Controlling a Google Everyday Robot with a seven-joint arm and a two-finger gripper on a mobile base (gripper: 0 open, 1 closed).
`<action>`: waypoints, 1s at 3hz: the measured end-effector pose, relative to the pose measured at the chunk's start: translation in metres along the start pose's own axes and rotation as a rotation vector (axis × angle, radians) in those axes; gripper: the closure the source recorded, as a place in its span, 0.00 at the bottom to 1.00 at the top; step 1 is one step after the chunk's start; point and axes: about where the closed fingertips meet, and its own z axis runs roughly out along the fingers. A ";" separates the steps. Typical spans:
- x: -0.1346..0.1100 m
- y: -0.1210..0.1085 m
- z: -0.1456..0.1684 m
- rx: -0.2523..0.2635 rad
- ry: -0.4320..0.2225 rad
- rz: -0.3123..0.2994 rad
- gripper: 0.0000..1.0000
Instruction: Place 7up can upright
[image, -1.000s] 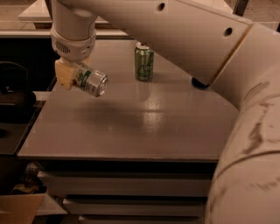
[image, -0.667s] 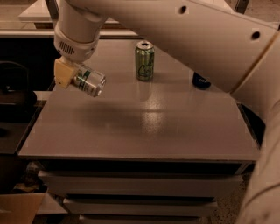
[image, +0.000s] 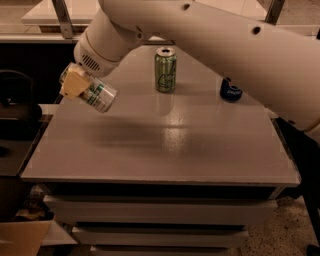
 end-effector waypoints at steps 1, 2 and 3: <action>-0.003 0.003 0.002 -0.033 -0.118 -0.020 1.00; -0.007 0.005 0.003 -0.060 -0.238 -0.047 1.00; -0.010 0.006 0.006 -0.082 -0.350 -0.069 1.00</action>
Offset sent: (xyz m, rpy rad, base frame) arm -0.0038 0.0079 0.0067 0.3777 -0.0903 0.1590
